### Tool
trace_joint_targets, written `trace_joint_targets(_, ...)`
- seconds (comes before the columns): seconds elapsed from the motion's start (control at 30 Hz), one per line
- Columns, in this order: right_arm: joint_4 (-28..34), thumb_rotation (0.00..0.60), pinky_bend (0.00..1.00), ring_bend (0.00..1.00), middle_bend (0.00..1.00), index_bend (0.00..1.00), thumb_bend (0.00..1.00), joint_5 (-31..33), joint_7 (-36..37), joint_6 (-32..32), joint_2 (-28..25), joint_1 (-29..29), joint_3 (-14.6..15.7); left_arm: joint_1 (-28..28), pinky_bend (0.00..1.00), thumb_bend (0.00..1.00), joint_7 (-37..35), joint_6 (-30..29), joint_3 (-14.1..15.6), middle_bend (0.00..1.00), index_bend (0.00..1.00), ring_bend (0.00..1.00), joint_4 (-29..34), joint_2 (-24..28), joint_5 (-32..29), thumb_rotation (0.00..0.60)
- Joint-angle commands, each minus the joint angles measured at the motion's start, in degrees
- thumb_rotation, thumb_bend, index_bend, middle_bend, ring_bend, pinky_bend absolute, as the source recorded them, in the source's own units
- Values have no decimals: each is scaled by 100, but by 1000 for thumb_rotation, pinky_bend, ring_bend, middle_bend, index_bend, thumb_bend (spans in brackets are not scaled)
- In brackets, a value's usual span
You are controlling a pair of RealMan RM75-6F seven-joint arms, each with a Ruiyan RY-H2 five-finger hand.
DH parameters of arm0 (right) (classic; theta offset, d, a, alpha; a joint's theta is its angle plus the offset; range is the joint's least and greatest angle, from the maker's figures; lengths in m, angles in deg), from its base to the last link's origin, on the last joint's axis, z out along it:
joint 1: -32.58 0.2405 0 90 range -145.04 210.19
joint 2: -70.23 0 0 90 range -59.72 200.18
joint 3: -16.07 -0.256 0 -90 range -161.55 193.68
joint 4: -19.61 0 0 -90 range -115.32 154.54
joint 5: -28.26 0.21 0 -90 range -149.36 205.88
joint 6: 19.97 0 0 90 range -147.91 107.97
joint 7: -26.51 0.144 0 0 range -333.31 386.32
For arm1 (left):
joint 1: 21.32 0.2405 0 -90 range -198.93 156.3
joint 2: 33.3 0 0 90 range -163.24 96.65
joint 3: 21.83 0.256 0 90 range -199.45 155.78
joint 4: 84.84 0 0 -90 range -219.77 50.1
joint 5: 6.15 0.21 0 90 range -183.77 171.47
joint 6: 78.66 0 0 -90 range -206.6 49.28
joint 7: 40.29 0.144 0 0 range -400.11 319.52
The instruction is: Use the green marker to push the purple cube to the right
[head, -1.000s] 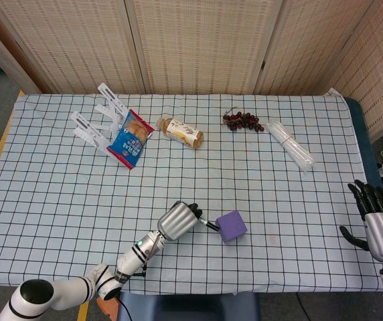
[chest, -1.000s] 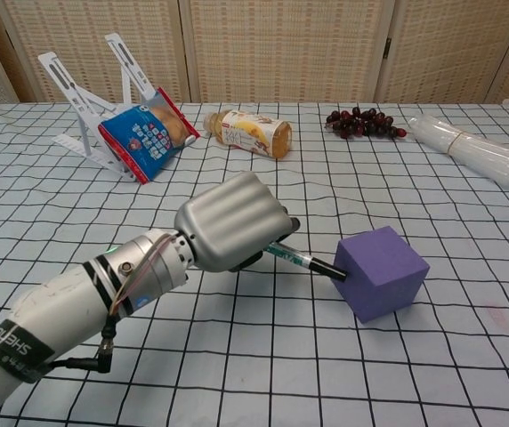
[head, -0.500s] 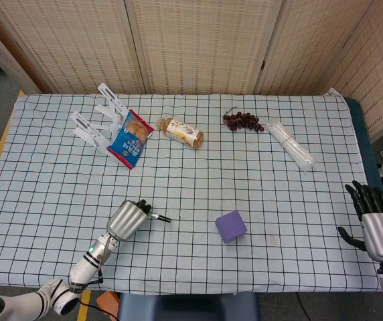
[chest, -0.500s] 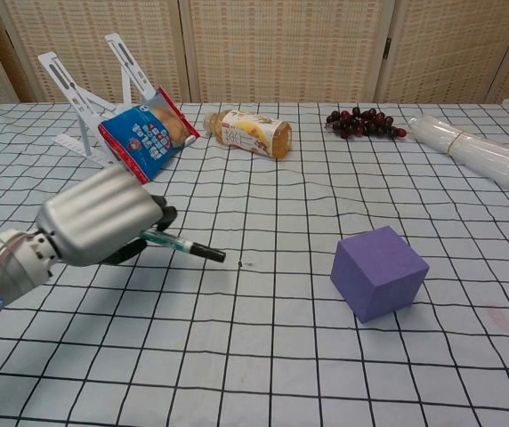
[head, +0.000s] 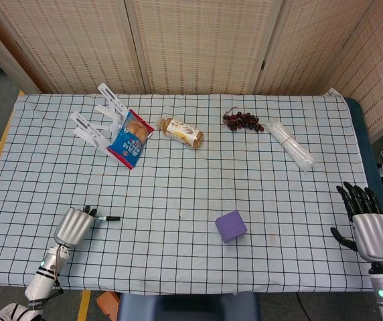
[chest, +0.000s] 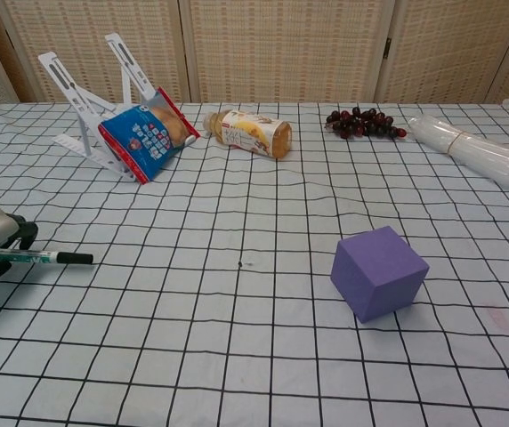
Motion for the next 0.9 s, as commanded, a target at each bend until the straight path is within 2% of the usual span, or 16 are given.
trace_joint_targets(0.03,-6,600,0,0,0,0,140,2,-17,-20,9,9,7,47,981,507,-170,41,12,515,358,787,-12,40,43,600)
trace_joint_targets(0.17,0,600,0,0,0,0,139,3,-35,-11,6,5,8,75,929,465,-272,89,-19,323,165,700,149,153,44,600)
trace_joint_targets(0.33,23,600,0,0,0,0,139,6,-63,33,-6,-19,8,186,854,429,-424,-121,-84,234,127,563,452,338,98,600)
trace_joint_targets(0.37,27,600,0,0,0,0,139,16,-80,50,-3,-27,2,237,806,422,-465,-267,-103,224,127,488,515,382,137,600)
trace_joint_targets(0.43,42,600,0,0,0,0,139,43,-110,77,-4,-43,-12,405,624,412,-684,-728,-179,193,127,304,779,559,218,600)
trace_joint_targets(0.47,45,600,0,0,0,0,139,53,-118,89,-2,-48,-19,493,551,410,-894,-940,-214,181,127,252,974,677,246,600)
trace_joint_targets(0.5,44,600,0,0,0,0,139,57,-127,92,-3,-51,-21,618,432,404,-1307,-1200,-240,156,121,176,1314,890,287,600)
trace_joint_targets(0.53,45,600,0,0,0,0,139,61,-130,85,-4,-51,-18,710,356,399,-1767,-1374,-235,136,113,124,1610,1081,336,600)
trace_joint_targets(0.6,60,600,0,0,0,0,139,59,-133,61,-16,-51,-1,915,273,390,-3008,-1670,-148,104,86,56,2193,1561,464,600)
trace_joint_targets(0.7,87,600,0,0,0,0,139,17,-168,90,-26,-73,28,1115,217,375,-4353,-1788,50,59,38,5,2531,2110,588,600)
trace_joint_targets(0.73,89,600,0,0,0,0,139,1,-179,99,-27,-79,38,1148,207,372,-4515,-1763,76,45,26,1,2542,2216,569,600)
trace_joint_targets(0.9,95,600,0,0,0,0,140,-74,-204,71,-30,-79,97,1219,153,369,-4176,-1640,-133,4,0,0,2509,2329,260,600)
